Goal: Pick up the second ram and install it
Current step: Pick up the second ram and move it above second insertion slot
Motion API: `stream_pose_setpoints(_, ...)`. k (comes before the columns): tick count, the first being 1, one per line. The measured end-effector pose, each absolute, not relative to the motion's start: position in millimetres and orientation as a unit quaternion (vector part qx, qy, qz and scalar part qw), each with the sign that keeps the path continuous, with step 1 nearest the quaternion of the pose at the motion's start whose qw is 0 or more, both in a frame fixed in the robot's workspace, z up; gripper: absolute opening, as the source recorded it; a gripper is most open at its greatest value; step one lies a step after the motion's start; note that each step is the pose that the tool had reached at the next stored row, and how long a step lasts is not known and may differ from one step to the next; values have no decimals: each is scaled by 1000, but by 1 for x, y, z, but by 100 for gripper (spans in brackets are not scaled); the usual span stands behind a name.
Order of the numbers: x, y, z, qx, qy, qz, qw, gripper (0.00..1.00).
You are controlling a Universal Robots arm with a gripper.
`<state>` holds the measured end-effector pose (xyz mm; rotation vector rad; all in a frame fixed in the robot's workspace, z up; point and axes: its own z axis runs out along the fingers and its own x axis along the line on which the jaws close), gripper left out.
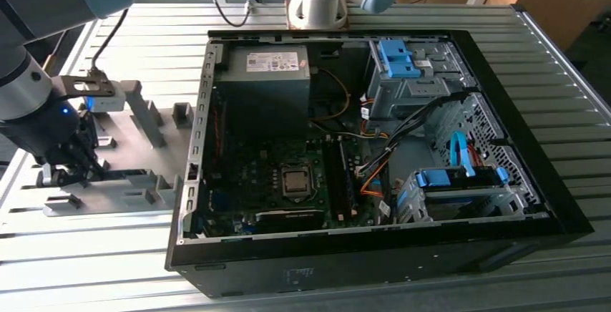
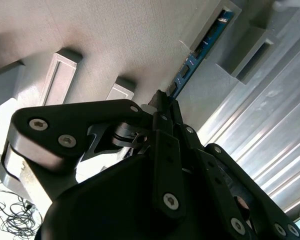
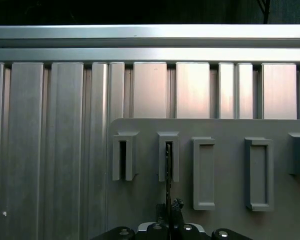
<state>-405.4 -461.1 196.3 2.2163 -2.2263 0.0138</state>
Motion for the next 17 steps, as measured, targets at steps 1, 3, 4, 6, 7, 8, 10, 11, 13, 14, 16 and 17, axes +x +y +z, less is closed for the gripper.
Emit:
stream_pose_setpoints(1, -405, -461, 197, 705, -709, 4, 0, 14)
stream_pose_setpoints(3, -405, -461, 197, 705, -709, 4, 0, 14)
stream_pose_setpoints(4, -405, -461, 197, 706, -709, 4, 0, 14)
stream_pose_setpoints(6, -405, -461, 198, 706, -709, 4, 0, 14)
stream_pose_setpoints(7, -405, -461, 198, 706, -709, 4, 0, 14)
stream_pose_setpoints(8, -405, -461, 198, 706, -709, 4, 0, 14)
stream_pose_setpoints(10, -405, -461, 199, 706, -709, 4, 0, 14)
stream_pose_setpoints(11, -405, -461, 199, 706, -709, 4, 0, 14)
stream_pose_setpoints(13, -405, -461, 199, 706, -709, 4, 0, 14)
stream_pose_setpoints(14, -405, -461, 199, 706, -709, 4, 0, 14)
stream_pose_setpoints(16, -405, -461, 200, 705, -709, 4, 0, 14)
stream_pose_setpoints(17, -405, -461, 200, 706, -709, 4, 0, 14)
